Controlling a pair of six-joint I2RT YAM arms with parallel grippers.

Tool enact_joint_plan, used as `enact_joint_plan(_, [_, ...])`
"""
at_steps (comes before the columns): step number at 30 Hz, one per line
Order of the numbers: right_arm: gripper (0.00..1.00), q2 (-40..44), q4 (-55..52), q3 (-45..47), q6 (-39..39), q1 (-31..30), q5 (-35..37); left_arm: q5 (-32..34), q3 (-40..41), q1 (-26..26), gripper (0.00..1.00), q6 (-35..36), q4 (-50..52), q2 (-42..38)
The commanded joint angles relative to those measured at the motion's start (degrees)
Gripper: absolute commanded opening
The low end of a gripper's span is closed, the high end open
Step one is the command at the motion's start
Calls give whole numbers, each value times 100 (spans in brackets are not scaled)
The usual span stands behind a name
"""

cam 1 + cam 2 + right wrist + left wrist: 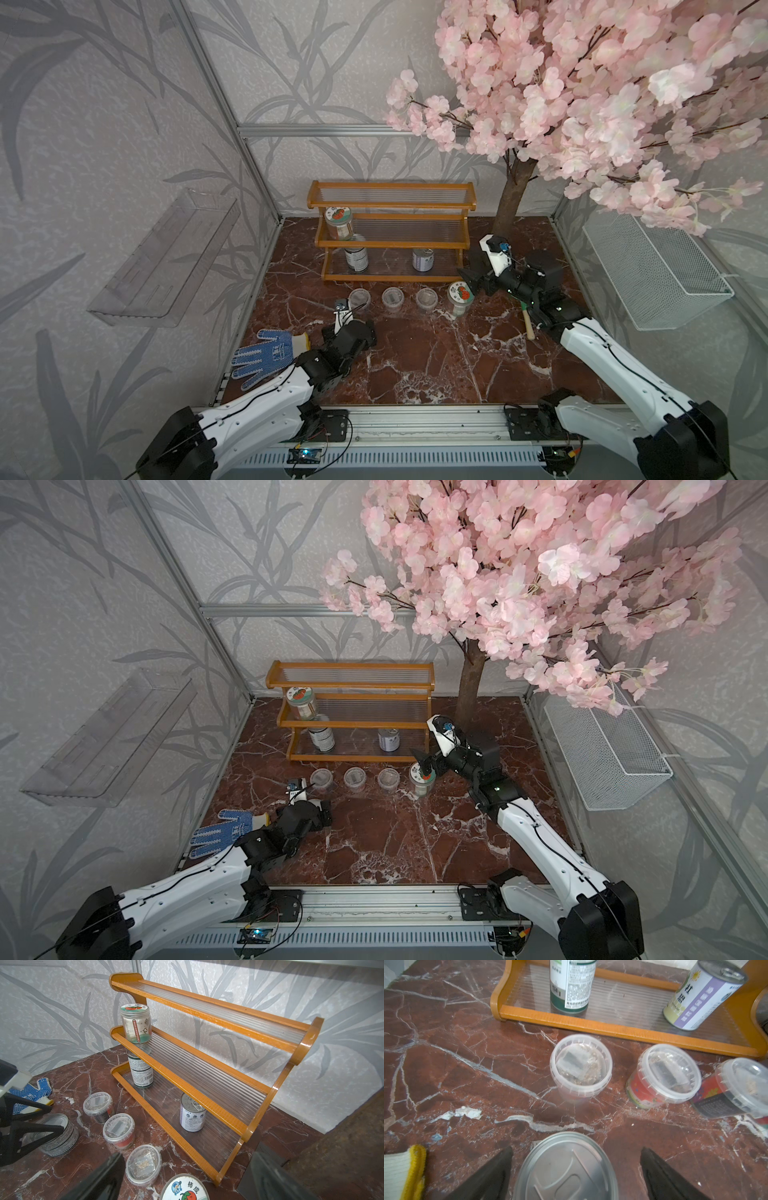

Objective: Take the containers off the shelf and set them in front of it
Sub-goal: 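Place the container at the center of the board, then pick up a container from the shelf.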

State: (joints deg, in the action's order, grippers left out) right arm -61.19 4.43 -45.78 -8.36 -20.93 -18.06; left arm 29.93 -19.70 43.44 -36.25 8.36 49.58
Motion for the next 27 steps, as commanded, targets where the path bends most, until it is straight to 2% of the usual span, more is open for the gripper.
enact_joint_plan(1, [99, 134, 144, 58, 100, 40, -25, 408, -588, -6, 100, 259, 454, -104])
enact_joint_plan(4, [99, 151, 180, 73, 160, 42, -40, 683, -1185, -101, 100, 447, 984, -179])
enact_joint_plan(6, [99, 167, 240, 111, 230, 40, -144, 603, -1488, -336, 100, 787, 939, -269])
enact_joint_plan(10, [99, 129, 381, 177, 358, 44, -635, -550, -1934, -1559, 100, 1694, 324, 5])
enact_joint_plan(13, [99, 83, 502, 180, 503, 45, -875, -945, -2147, -2042, 100, 2423, -129, 382])
enact_joint_plan(17, [99, 31, 610, 201, 684, 27, -1054, -1591, -2168, -2764, 100, 2905, -1063, 795])
enact_joint_plan(23, [99, -49, 593, 175, 719, -12, -1069, -2585, -2209, -3636, 100, 3127, -2606, 1708])
enact_joint_plan(27, [99, -77, 533, 117, 688, -22, -1034, -2979, -2532, -3794, 100, 3337, -3167, 2433])
